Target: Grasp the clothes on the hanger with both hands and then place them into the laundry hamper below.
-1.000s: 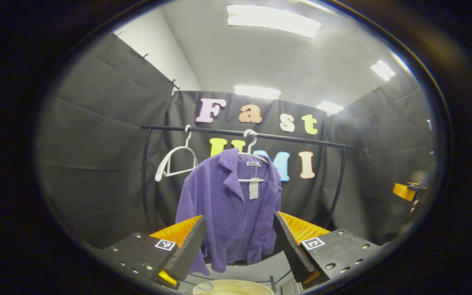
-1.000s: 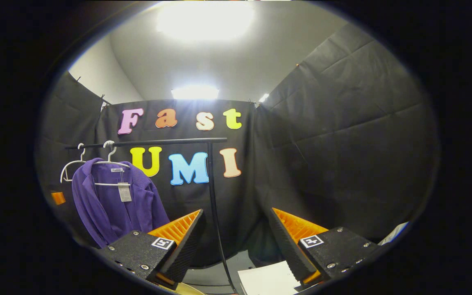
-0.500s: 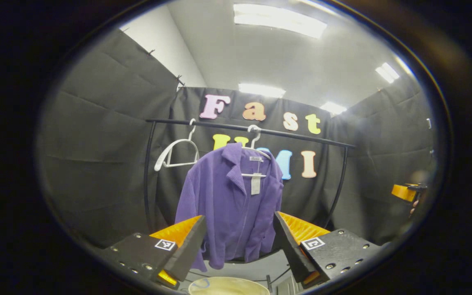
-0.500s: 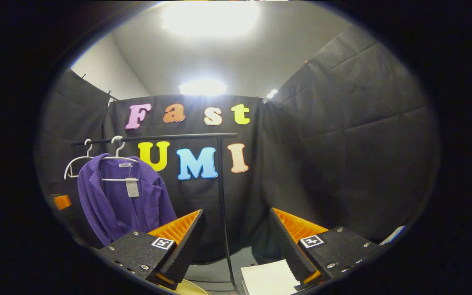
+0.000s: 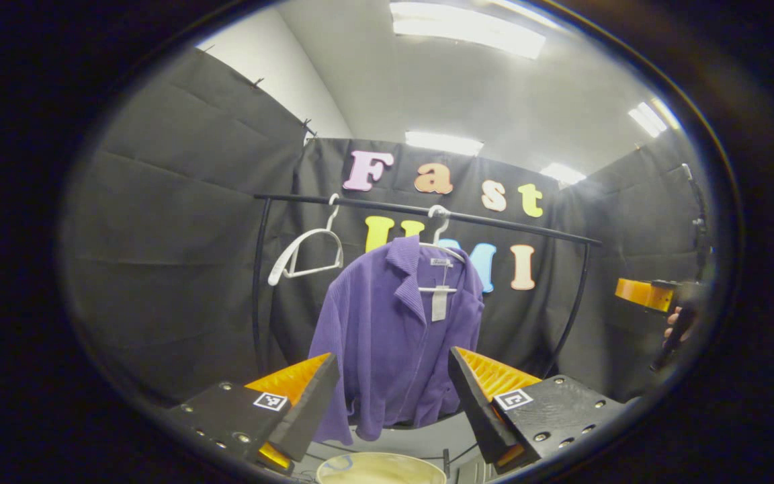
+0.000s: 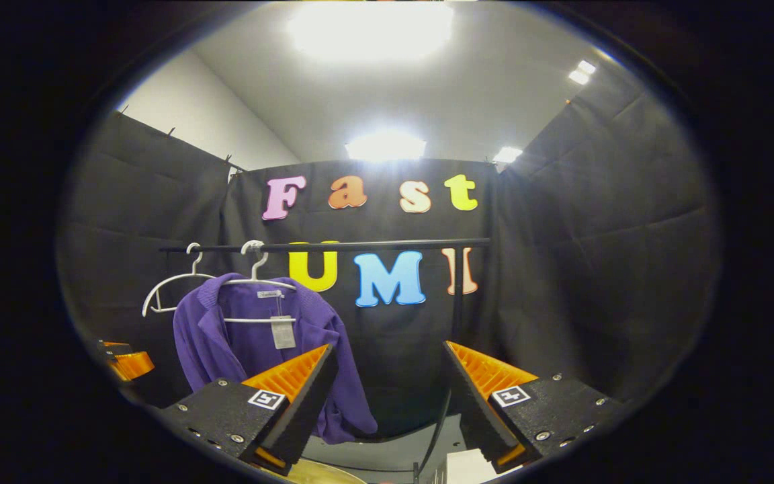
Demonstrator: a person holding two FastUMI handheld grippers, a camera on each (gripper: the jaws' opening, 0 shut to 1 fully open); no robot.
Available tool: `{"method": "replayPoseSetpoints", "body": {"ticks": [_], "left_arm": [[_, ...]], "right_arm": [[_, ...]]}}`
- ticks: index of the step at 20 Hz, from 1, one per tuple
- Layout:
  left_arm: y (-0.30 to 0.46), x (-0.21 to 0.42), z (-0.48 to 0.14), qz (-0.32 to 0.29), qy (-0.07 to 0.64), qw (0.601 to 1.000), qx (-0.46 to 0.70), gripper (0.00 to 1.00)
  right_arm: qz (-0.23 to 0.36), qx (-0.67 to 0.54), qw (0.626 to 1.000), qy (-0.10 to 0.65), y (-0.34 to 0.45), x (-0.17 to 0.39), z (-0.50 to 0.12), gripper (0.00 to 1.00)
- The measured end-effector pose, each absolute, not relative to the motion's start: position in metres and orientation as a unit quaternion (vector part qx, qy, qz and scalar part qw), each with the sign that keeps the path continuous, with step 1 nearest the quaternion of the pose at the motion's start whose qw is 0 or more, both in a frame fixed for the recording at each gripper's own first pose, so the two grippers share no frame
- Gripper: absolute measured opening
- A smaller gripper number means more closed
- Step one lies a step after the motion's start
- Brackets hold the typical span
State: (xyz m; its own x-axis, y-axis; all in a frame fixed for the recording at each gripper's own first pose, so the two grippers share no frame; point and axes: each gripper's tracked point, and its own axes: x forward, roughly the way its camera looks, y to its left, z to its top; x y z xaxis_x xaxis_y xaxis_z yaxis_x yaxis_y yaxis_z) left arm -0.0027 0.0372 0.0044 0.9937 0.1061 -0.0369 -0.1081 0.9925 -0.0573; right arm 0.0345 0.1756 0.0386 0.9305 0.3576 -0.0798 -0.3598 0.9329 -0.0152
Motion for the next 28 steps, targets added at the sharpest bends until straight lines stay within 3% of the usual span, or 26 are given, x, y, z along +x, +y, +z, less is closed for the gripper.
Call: {"method": "replayPoseSetpoints", "body": {"ticks": [1,3,4,7,8,10,11,12,14,16,18,20,21,23,24,27,28], "left_arm": [[0.039,0.000,0.010,0.057,0.013,0.998,-0.034,0.99],[0.037,0.009,0.019,0.055,0.016,0.997,-0.058,0.94],[0.036,0.017,0.024,0.052,0.018,0.996,-0.071,0.99],[0.044,0.041,0.035,0.063,0.029,0.995,-0.077,0.99],[0.045,0.050,0.038,0.070,0.031,0.994,-0.075,0.94],[0.039,0.069,0.045,0.068,0.033,0.994,-0.073,0.99],[0.033,0.078,0.047,0.061,0.036,0.995,-0.072,0.95],[0.029,0.088,0.047,0.061,0.039,0.995,-0.069,0.99],[0.023,0.107,0.046,0.071,0.040,0.995,-0.062,0.95],[0.018,0.127,0.042,0.089,0.042,0.993,-0.065,0.99],[0.008,0.150,0.034,0.096,0.051,0.991,-0.072,0.89],[0.006,0.167,0.029,0.118,0.060,0.990,-0.058,0.99],[0.007,0.175,0.025,0.132,0.061,0.988,-0.050,0.95],[0.005,0.187,0.020,0.154,0.061,0.985,-0.042,0.99],[0.007,0.193,0.013,0.162,0.065,0.984,-0.042,0.94],[0.015,0.211,-0.001,0.182,0.081,0.979,-0.051,0.99],[0.018,0.218,-0.006,0.187,0.085,0.977,-0.050,0.95]], "right_arm": [[0.197,-0.016,0.979,0.041,0.192,0.041,0.044,0.95],[0.214,-0.025,0.975,0.044,0.217,0.054,0.053,0.96],[0.220,-0.028,0.974,0.044,0.227,0.058,0.056,0.95],[0.249,-0.014,0.967,0.059,0.262,0.067,0.056,0.96],[0.258,-0.010,0.964,0.064,0.270,0.070,0.054,0.96],[0.267,-0.012,0.961,0.069,0.284,0.081,0.049,0.96],[0.271,-0.014,0.960,0.071,0.291,0.088,0.045,0.96],[0.274,-0.014,0.959,0.072,0.297,0.096,0.042,0.96],[0.277,-0.016,0.958,0.077,0.308,0.115,0.030,0.96],[0.286,-0.009,0.953,0.097,0.319,0.135,0.014,0.94],[0.295,0.006,0.948,0.120,0.329,0.154,-0.002,0.96],[0.298,0.025,0.944,0.141,0.336,0.171,-0.018,0.96],[0.304,0.034,0.940,0.151,0.341,0.176,-0.025,0.96],[0.314,0.039,0.934,0.166,0.351,0.187,-0.042,0.95],[0.320,0.039,0.931,0.174,0.355,0.193,-0.051,0.95],[0.334,0.044,0.922,0.192,0.368,0.209,-0.072,0.95],[0.339,0.045,0.919,0.197,0.372,0.212,-0.079,0.95]]}}
